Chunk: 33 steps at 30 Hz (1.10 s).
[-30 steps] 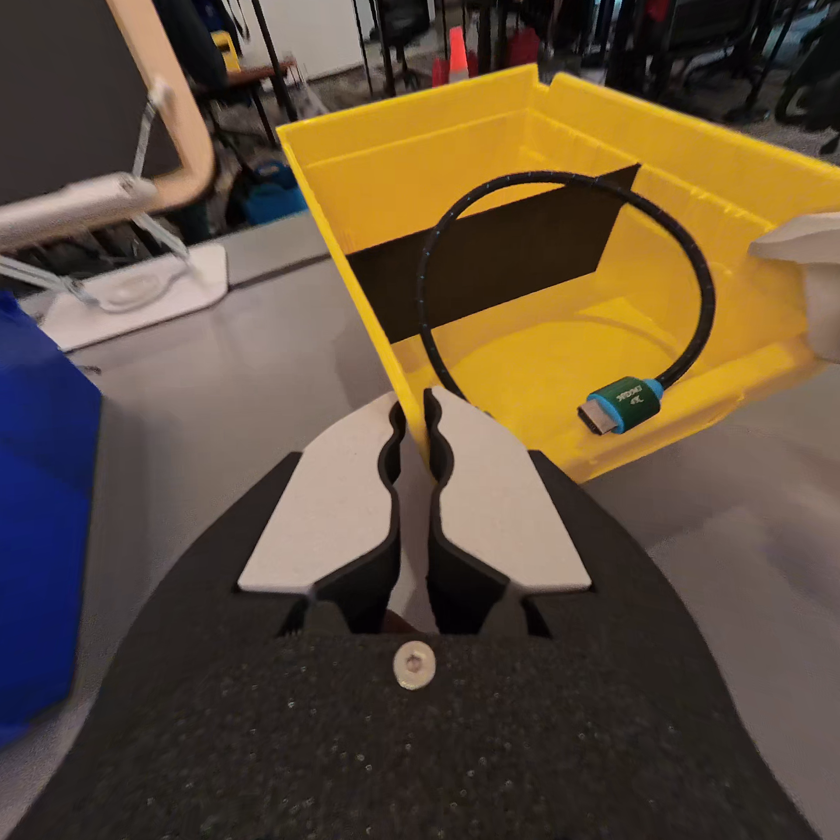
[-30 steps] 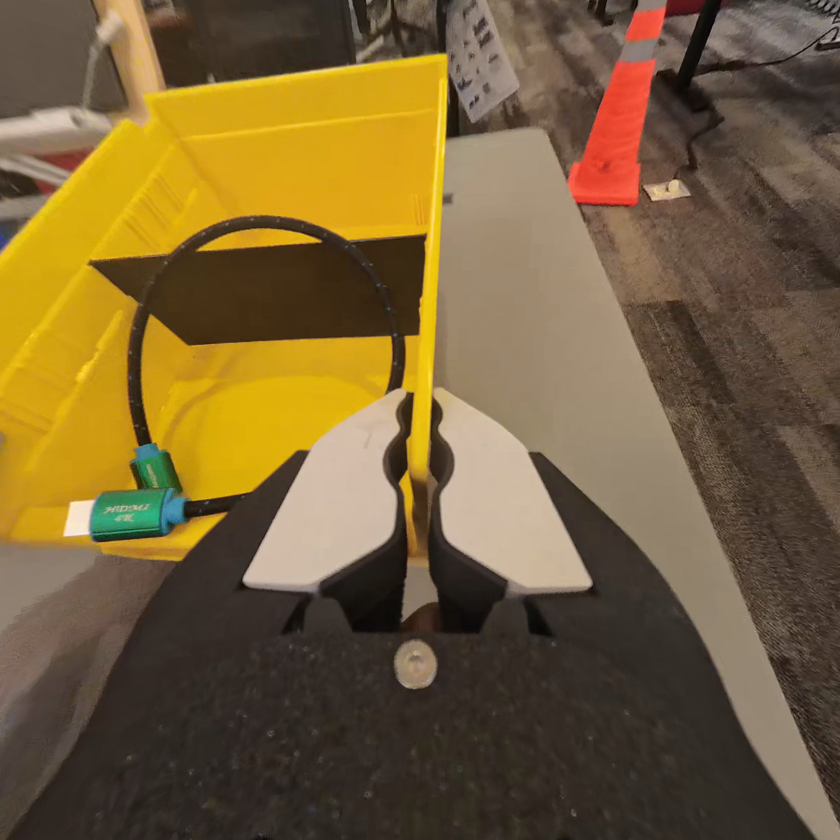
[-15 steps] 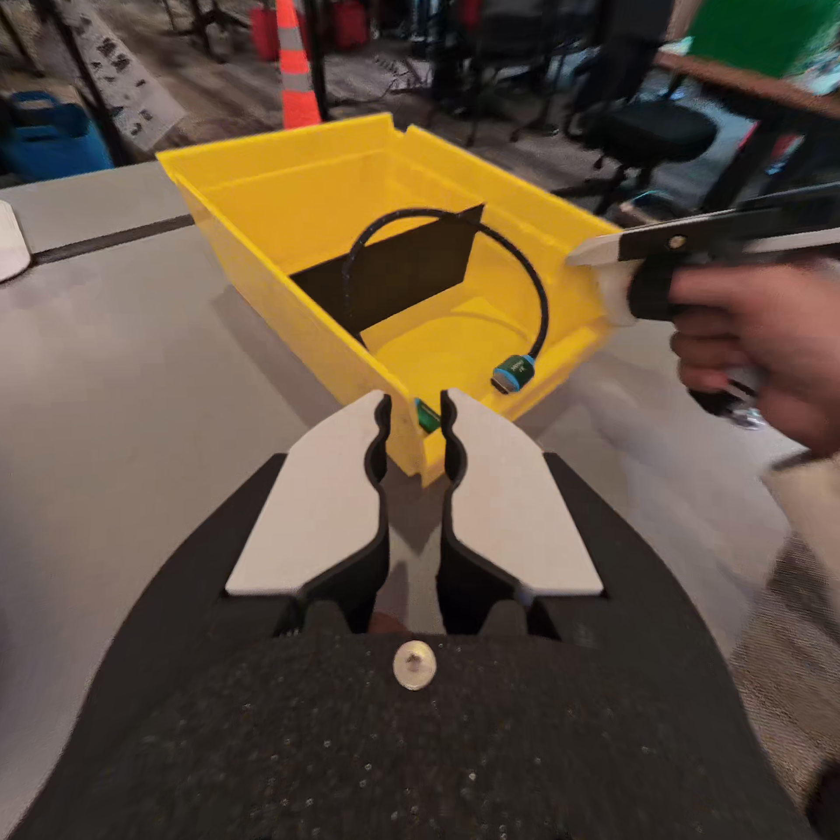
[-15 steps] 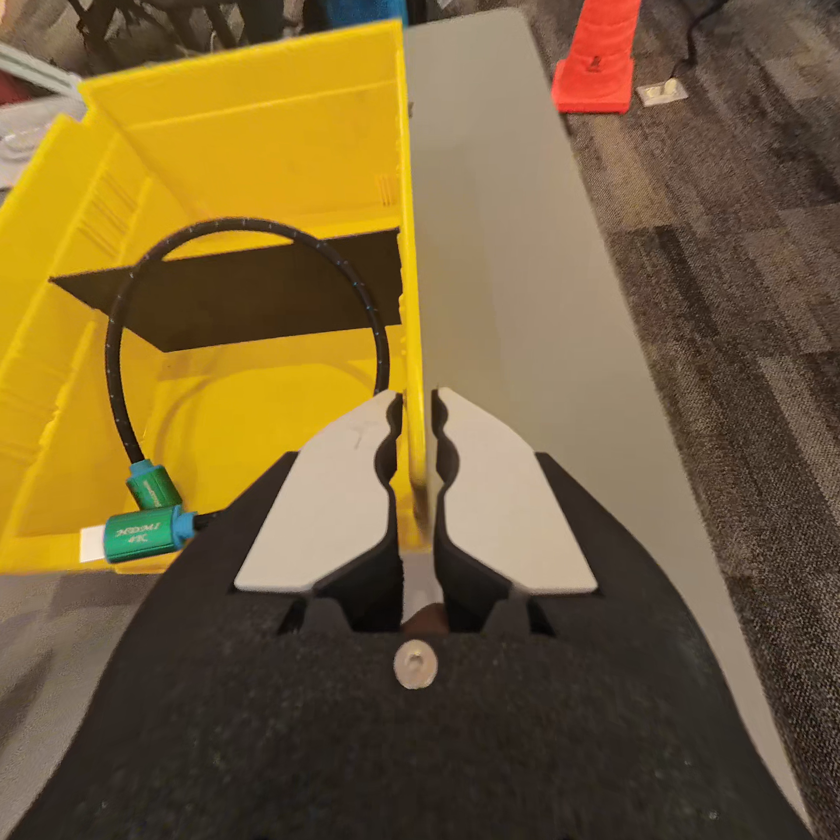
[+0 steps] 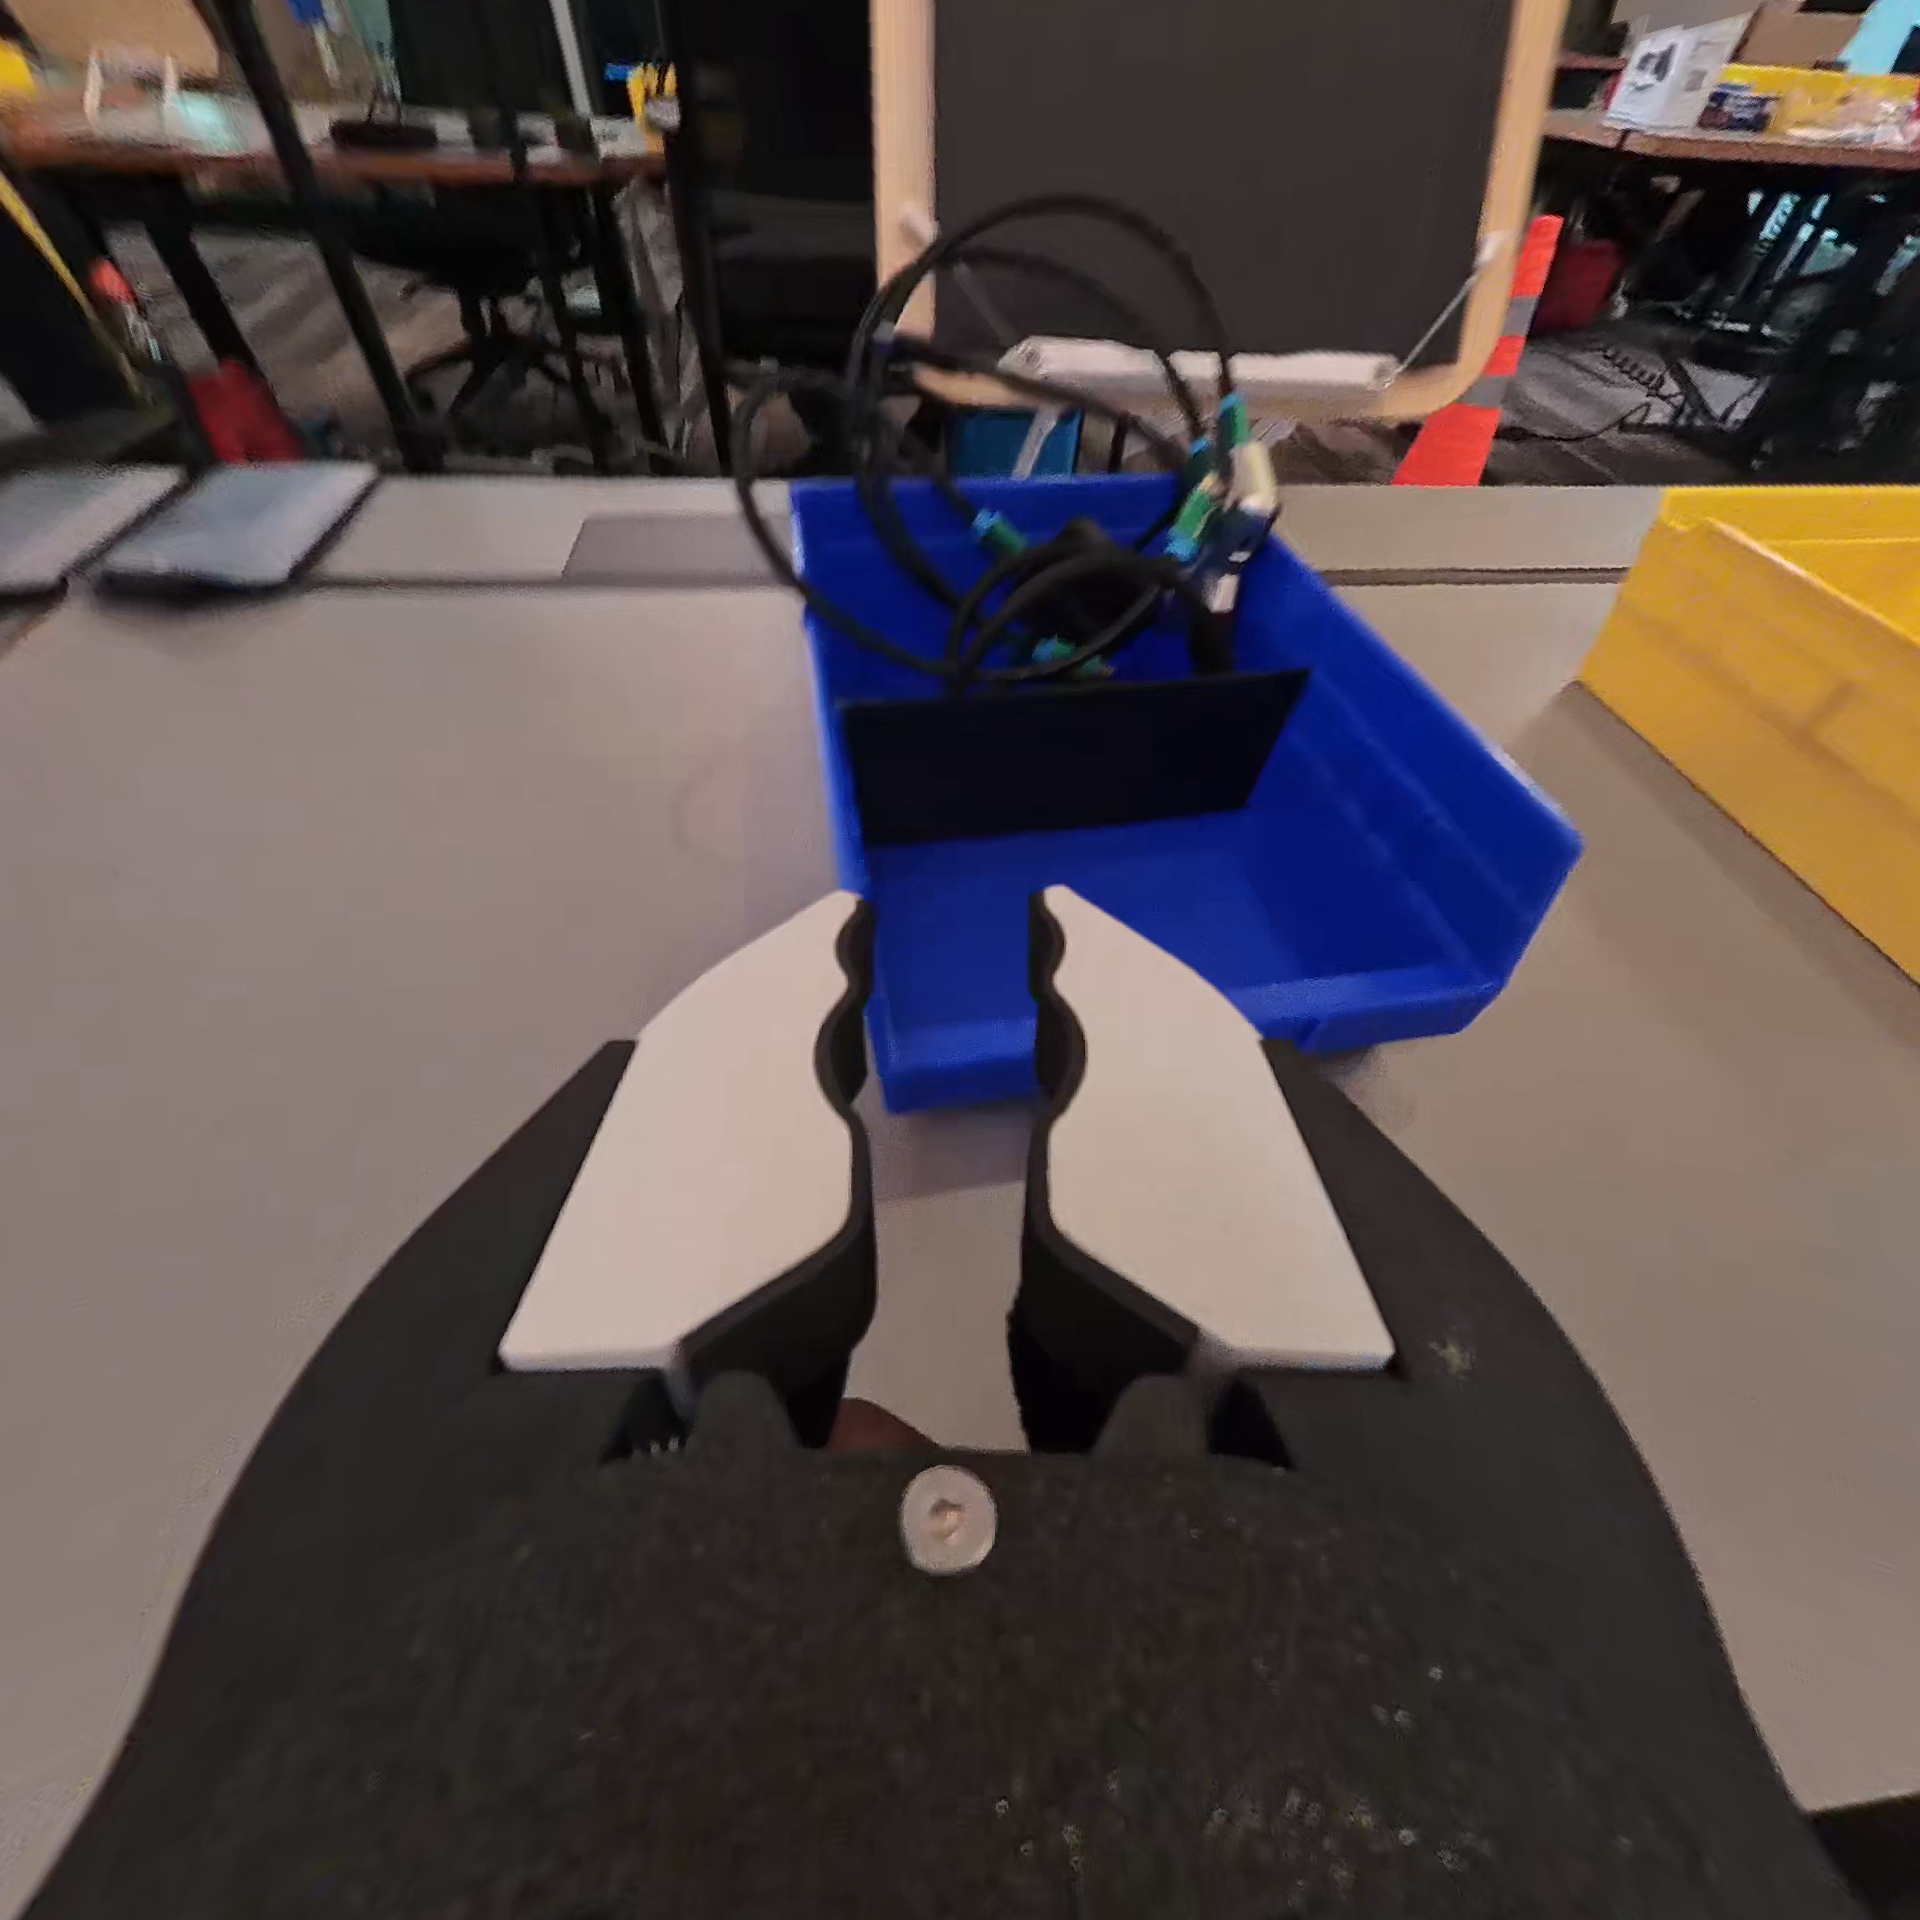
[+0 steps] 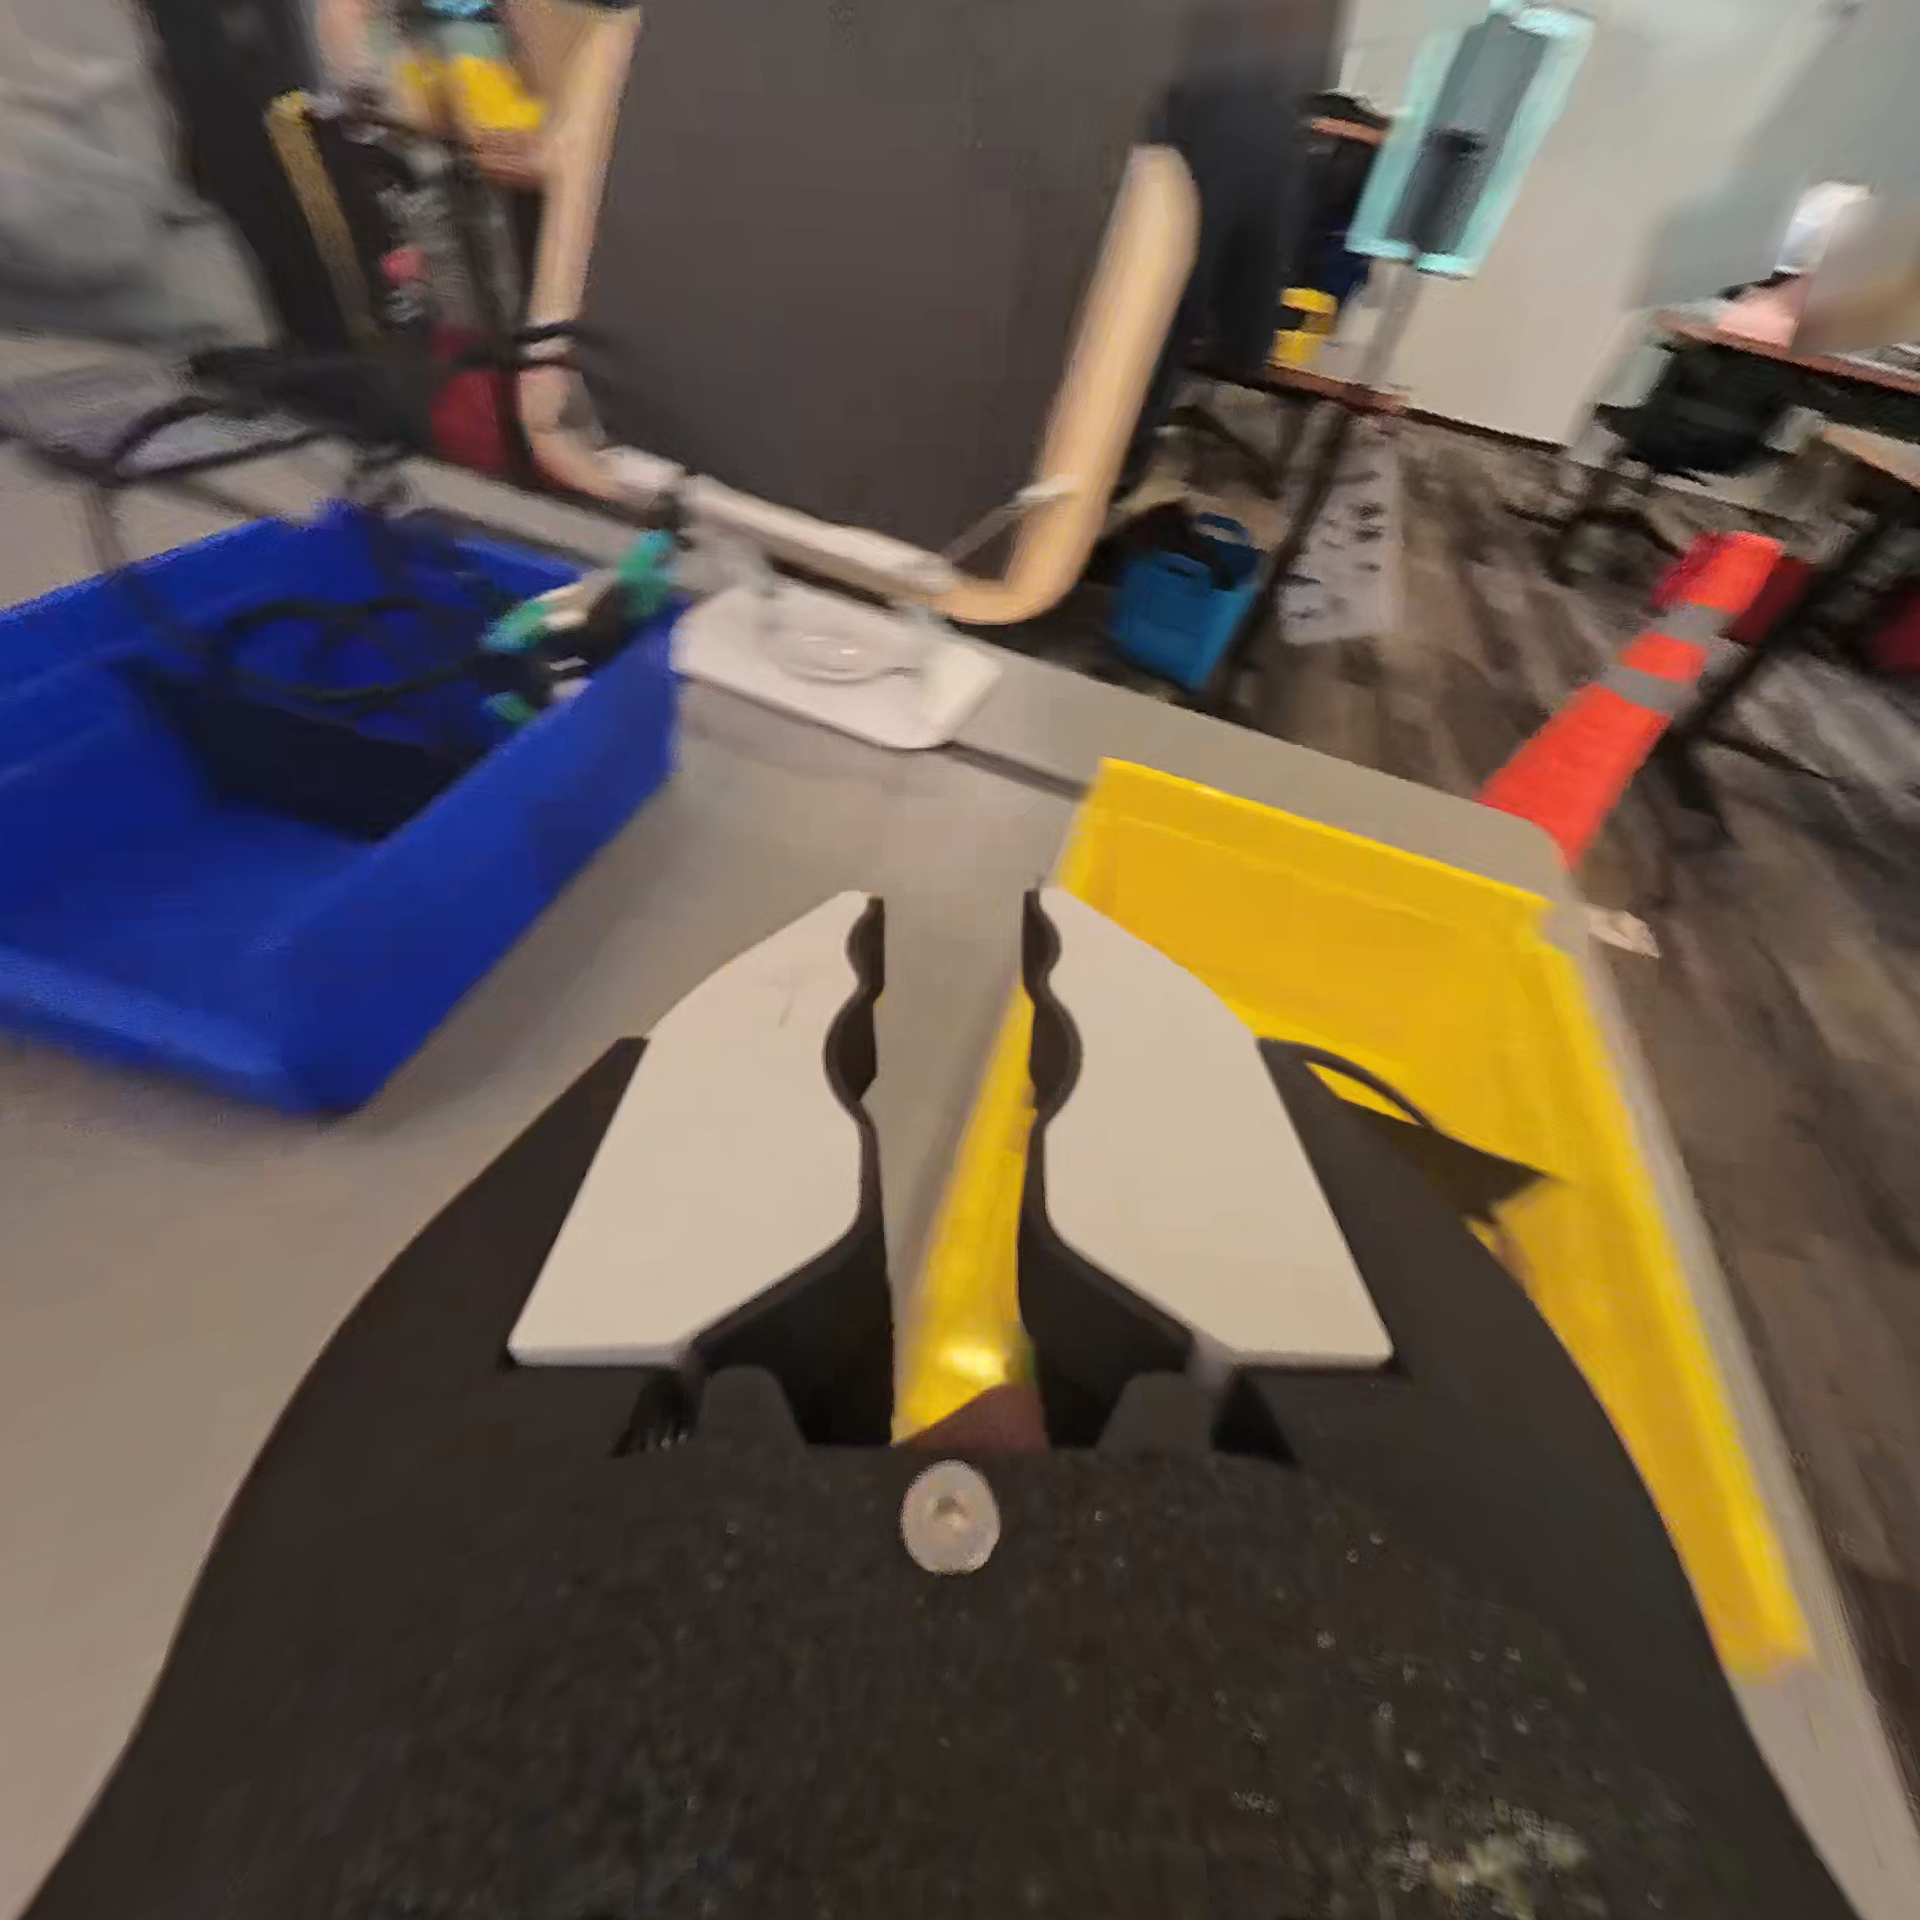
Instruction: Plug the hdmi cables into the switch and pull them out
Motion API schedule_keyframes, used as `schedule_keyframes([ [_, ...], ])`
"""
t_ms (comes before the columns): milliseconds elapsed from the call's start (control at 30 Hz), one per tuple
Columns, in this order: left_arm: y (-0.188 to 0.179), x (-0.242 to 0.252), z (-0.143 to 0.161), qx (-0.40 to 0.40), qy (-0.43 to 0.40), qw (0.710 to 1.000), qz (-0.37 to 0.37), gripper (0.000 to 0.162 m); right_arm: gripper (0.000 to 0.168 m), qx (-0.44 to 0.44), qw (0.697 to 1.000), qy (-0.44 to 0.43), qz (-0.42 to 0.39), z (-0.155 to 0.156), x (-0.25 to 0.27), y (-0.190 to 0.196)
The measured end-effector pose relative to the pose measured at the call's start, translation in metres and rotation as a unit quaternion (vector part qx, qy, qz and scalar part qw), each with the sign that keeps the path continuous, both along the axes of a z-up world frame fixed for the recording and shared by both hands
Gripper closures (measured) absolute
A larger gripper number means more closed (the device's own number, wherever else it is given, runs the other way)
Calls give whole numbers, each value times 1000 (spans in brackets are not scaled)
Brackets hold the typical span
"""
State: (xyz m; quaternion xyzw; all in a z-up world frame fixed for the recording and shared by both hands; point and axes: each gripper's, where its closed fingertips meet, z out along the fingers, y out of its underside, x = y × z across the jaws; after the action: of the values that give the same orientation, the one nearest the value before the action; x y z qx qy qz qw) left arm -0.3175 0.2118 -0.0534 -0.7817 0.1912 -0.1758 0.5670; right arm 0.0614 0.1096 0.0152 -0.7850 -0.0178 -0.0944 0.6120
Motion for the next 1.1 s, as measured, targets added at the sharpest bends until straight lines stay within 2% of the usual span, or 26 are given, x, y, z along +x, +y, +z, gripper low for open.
schedule_keyframes([
  [100, 13, -3, -29, -42, 3, 999, -2, 134, 143, -52, 994, 20, 96, -41, -110, 34],
  [167, 28, -1, -38, -50, 22, 998, 5, 128, 136, -89, 987, 58, 118, -74, -162, 52],
  [300, 56, 10, -58, -67, 38, 997, 7, 127, 131, -110, 991, 74, 35, -116, -179, 89],
  [333, 62, 13, -67, -75, 47, 996, 6, 128, 136, -124, 989, 83, 7, -128, -177, 98],
  [367, 67, 16, -76, -83, 60, 995, 2, 134, 147, -141, 985, 95, -8, -141, -177, 107],
  [400, 72, 19, -82, -83, 68, 994, -1, 154, 160, -150, 983, 103, -12, -149, -179, 115],
  [500, 80, 16, -80, -73, 91, 993, 11, 159, 165, -130, 984, 114, -48, -148, -177, 127],
  [600, 82, 1, -66, -50, 106, 993, 16, 159, 165, -117, 982, 138, -58, -147, -189, 130],
  [700, 88, -29, -49, -29, 113, 993, 29, 160, 165, -95, 983, 146, -52, -136, -217, 135],
  [867, 110, -100, -40, -33, 92, 994, 39, 160, 165, -78, 988, 133, -32, -113, -286, 158],
  [1000, 127, -159, -53, -63, 85, 994, 36, 160, 164, -89, 987, 135, -22, -120, -347, 175],
  [1100, 138, -186, -79, -95, 85, 991, 41, 160, 162, -118, 983, 137, -24, -143, -379, 182],
])
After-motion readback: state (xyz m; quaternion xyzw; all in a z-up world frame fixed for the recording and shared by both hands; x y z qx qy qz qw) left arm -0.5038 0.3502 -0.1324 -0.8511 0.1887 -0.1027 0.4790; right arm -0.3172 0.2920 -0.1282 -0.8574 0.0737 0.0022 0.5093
